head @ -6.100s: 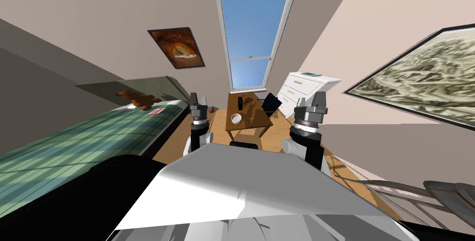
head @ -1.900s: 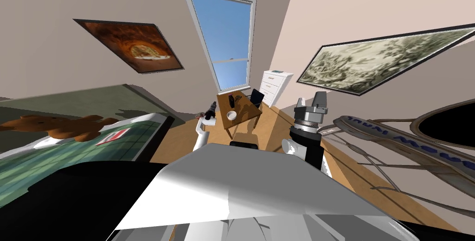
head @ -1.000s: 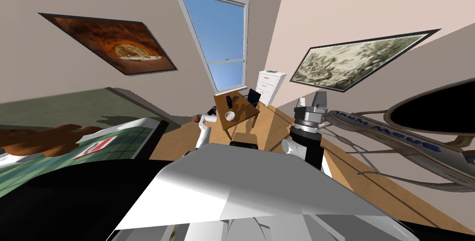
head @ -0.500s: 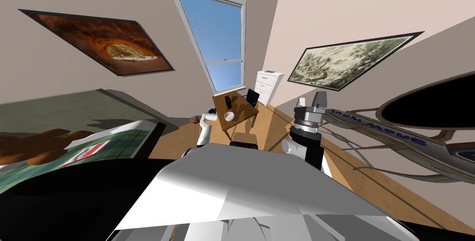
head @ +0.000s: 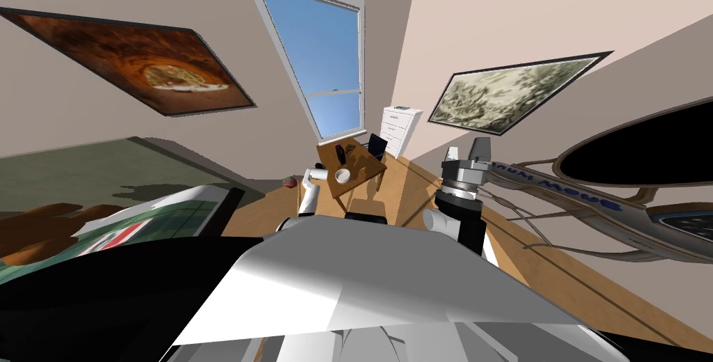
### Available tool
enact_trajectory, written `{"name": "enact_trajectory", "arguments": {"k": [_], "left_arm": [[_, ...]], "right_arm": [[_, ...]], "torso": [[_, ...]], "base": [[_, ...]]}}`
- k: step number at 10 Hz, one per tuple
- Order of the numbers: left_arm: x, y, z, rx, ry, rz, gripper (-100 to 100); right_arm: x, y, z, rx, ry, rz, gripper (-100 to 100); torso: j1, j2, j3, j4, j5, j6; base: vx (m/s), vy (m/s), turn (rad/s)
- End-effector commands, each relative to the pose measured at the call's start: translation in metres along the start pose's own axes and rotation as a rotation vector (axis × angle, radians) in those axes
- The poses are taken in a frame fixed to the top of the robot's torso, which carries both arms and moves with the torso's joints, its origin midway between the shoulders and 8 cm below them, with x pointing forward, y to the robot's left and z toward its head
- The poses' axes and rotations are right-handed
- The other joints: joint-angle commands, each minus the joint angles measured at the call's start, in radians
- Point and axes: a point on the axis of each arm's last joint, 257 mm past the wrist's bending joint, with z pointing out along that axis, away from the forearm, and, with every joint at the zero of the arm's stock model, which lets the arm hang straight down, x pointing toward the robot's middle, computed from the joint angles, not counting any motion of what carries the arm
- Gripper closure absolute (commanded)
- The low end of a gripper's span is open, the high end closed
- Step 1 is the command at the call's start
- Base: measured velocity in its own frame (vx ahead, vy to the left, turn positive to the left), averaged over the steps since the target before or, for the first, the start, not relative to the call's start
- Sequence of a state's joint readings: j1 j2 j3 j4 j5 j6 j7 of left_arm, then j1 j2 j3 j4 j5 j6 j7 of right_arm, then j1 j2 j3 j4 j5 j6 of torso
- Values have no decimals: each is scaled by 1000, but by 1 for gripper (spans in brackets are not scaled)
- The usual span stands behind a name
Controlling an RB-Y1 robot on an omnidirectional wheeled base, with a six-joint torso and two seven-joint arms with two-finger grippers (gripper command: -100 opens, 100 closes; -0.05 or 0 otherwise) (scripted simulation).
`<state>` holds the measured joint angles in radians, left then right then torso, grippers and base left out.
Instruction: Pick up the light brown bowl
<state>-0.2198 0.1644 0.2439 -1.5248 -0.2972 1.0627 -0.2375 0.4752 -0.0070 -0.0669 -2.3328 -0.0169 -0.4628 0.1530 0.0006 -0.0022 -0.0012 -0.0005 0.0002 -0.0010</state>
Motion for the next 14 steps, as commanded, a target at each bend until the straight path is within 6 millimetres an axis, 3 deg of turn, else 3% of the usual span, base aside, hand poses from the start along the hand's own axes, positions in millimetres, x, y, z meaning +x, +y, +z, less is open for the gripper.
{"name": "enact_trajectory", "arguments": {"k": [1, 6, 8, 9, 14], "left_arm": [[5, 10, 2, -39, 13, 2, -100], [29, 44, 9, -201, 87, 10, -100], [47, 64, 9, -293, 138, 17, -100], [47, 64, 9, -293, 138, 17, -100], [99, 107, -1, -463, 267, 34, -100]], "right_arm": [[0, 0, 0, 0, 0, 0, 0], [0, 0, 0, 0, 0, 0, 0], [0, 0, 0, 0, 0, 0, 0], [0, 0, 0, 0, 0, 0, 0], [0, 0, 0, 0, 0, 0, 0]], "torso": [[0, 0, 0, 0, 0, 0], [0, -1, 0, 0, 0, 0], [-1, -1, 0, 0, 0, 0], [-1, -2, -1, 0, 0, 0], [-3, -4, -2, -1, -1, 0]], "base": [[18, 4, -41], [30, 2, -54], [47, -8, -70], [42, -3, -28], [62, -22, -65]]}}
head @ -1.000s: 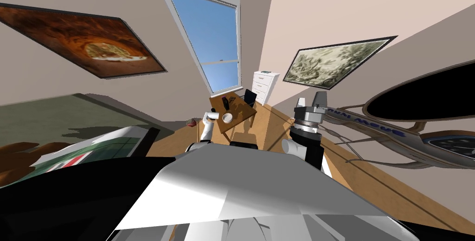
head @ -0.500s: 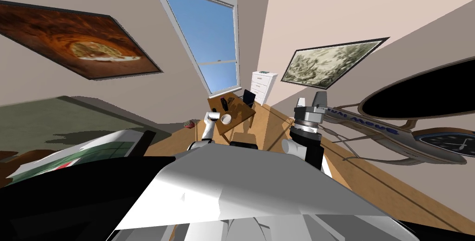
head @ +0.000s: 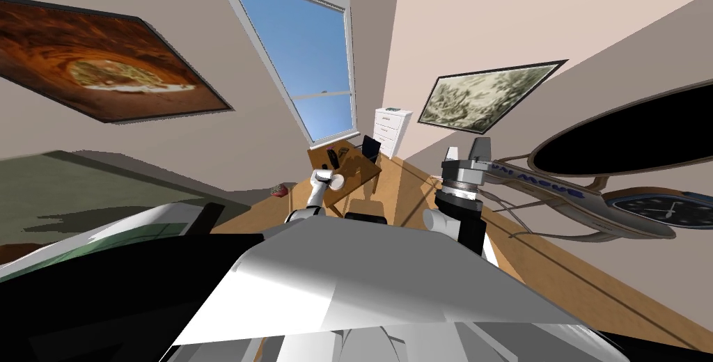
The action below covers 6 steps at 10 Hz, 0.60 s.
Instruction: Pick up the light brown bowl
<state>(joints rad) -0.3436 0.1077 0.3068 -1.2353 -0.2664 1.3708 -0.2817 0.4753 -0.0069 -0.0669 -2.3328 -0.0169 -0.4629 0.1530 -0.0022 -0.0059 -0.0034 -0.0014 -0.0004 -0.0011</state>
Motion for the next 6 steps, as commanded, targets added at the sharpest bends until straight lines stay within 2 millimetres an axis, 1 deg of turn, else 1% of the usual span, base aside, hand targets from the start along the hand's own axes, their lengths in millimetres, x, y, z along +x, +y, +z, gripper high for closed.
{"name": "enact_trajectory", "arguments": {"k": [1, 2, 3, 4, 5, 6], "left_arm": [[18, 12, 2, -42, 38, 9, -100], [36, 23, 7, -74, 74, 18, -100], [29, 13, 6, -55, 53, 13, -100], [31, 14, 6, -59, 57, 14, 0], [34, 18, 14, -57, 57, 16, -100], [36, 20, 19, -56, 57, 16, -100]], "right_arm": [[0, 0, 0, 0, 0, 0, 0], [0, 0, 0, 0, 0, 0, 0], [0, 0, 0, 0, 0, 0, 0], [0, 0, 0, 0, 0, 0, 0], [0, 0, 0, 0, 0, 0, 0], [0, 0, 0, 0, 0, 0, 0]], "torso": [[0, 0, 0, 0, 0, 0], [-1, 0, 0, 0, 0, 0], [-4, 0, 0, 0, -1, 0], [-1, 2, 1, 0, -1, 0], [1, 4, 2, 1, 0, 0], [2, 4, 2, 1, 0, -1]], "base": [[77, -41, -66], [87, -87, -78], [39, -46, -9], [7, -8, 4], [19, 7, 11], [27, 16, 12]]}}
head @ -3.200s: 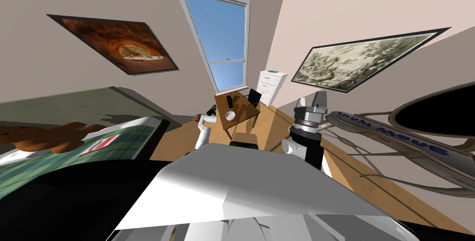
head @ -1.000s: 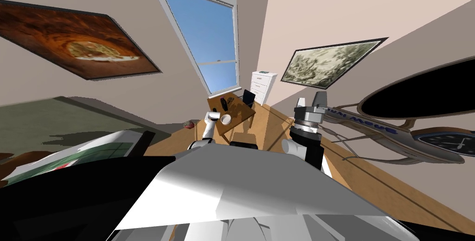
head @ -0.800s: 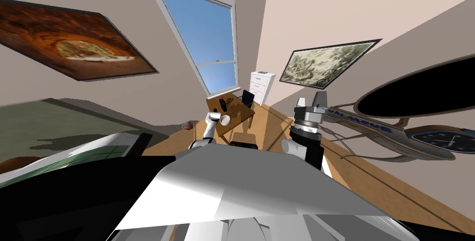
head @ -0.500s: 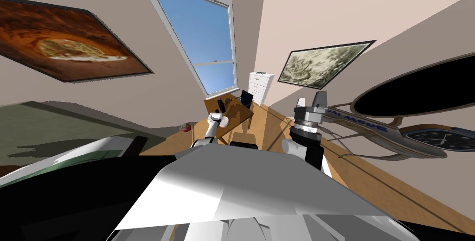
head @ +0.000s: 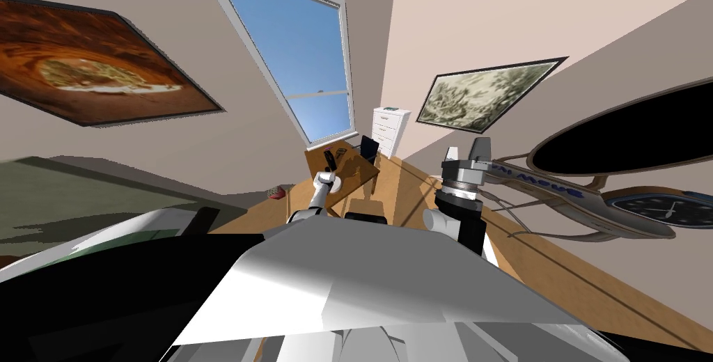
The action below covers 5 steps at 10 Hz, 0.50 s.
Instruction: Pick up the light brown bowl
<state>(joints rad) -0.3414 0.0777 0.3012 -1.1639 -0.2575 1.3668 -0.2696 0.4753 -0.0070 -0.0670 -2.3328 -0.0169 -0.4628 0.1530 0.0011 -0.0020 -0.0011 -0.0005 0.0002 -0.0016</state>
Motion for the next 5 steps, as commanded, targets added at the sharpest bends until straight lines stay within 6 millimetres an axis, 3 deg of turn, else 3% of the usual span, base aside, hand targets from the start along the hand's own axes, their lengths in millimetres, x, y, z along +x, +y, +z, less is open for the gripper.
{"name": "enact_trajectory", "arguments": {"k": [1, 3, 4, 5], "left_arm": [[2, 2, 7, 4, 0, 1, -100], [2, 3, 8, 2, 1, 2, -100], [2, 3, 8, 4, 0, 1, 100], [2, 3, 8, 4, 0, 1, 100]], "right_arm": [[0, 0, 0, 0, 0, 0, 0], [0, 0, 0, 0, 0, 0, 0], [0, 0, 0, 0, 0, 0, 0], [0, 0, 0, 0, 0, 0, 0]], "torso": [[0, 0, 0, 0, 0, 0], [0, 0, 0, 0, 0, 0], [0, 1, 0, 0, 0, 0], [-1, 1, 1, 0, 0, 0]], "base": [[26, 21, 7], [17, 12, 3], [0, 0, 0], [-4, 2, 16]]}}
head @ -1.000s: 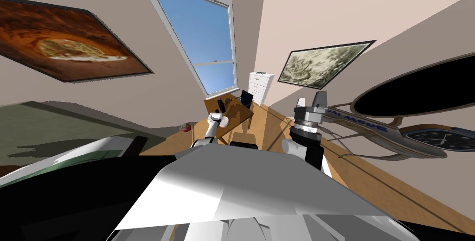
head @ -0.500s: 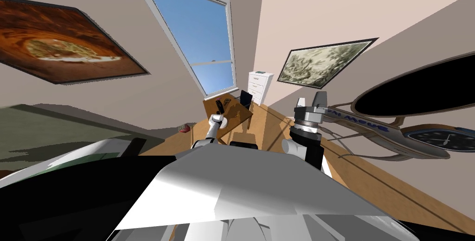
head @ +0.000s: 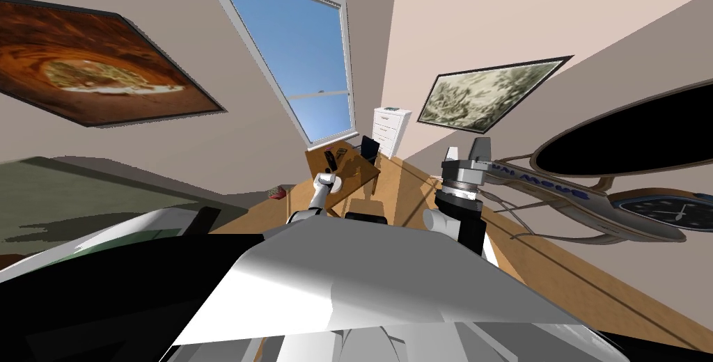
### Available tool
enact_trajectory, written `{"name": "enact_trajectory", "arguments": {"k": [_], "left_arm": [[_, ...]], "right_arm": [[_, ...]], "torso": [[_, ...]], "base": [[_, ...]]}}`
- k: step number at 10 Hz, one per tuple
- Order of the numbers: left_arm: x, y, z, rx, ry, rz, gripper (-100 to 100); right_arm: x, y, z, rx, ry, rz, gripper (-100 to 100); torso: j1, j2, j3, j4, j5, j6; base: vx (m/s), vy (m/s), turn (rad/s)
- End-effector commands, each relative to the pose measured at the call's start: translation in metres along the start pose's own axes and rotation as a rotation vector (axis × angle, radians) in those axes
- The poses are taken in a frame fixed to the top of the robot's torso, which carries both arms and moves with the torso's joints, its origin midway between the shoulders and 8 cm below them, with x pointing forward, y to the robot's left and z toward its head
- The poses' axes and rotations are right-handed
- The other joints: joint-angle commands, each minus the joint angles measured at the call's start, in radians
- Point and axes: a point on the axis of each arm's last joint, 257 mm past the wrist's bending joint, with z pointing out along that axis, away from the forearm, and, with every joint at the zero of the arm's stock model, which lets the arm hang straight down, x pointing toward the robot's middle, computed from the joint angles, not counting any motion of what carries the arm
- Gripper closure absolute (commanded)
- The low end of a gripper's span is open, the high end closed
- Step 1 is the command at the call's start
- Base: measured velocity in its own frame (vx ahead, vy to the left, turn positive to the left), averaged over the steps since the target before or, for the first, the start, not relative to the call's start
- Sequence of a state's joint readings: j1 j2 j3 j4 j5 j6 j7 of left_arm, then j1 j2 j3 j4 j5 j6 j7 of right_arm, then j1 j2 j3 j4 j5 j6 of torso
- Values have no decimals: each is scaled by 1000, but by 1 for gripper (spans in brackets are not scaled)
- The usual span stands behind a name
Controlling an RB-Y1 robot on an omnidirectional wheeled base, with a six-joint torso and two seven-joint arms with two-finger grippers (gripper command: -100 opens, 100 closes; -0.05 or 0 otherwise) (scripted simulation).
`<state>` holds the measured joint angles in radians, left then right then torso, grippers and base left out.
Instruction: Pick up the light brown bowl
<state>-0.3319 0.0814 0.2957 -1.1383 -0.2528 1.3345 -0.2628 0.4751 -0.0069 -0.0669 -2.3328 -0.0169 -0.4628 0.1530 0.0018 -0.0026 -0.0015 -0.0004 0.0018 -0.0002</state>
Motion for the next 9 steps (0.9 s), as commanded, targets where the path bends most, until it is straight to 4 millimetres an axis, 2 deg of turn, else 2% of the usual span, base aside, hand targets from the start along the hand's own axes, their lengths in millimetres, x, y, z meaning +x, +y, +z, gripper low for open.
{"name": "enact_trajectory", "arguments": {"k": [1, 3, 4, 5, 7, 8, 9], "left_arm": [[0, 0, 0, 0, 0, 0, 100], [0, 0, 0, 0, 0, 0, 100], [0, 0, 0, 0, 0, 0, 0], [-3, -6, -10, 2, 0, -3, 100], [-5, -8, -16, 0, -1, -4, 100], [-5, -8, -13, 2, -1, -4, 100], [-5, -8, -14, 1, 0, -4, 0]], "right_arm": [[0, 0, 0, 0, 0, 0, 0], [0, 0, 0, 0, 0, 0, 0], [0, 0, 0, 0, 0, 0, 0], [0, 0, 0, 0, 0, 0, 0], [0, 0, 0, 0, 0, 0, 0], [0, 0, 0, 0, 0, 0, 0], [0, 0, 0, 0, 0, 0, 0]], "torso": [[0, 0, 0, 0, 0, 0], [1, -2, -1, -1, 0, 0], [1, -2, -1, 0, 0, 0], [1, -2, -1, 0, 0, 0], [-1, -1, 0, 0, -1, 1], [-1, 0, 0, 1, -1, 0], [0, 0, 0, 1, -1, 0]], "base": [[0, 0, 0], [0, 0, 0], [0, 0, 0], [-19, -16, -23], [-24, -19, -16], [-11, -7, 0], [0, 0, 0]]}}
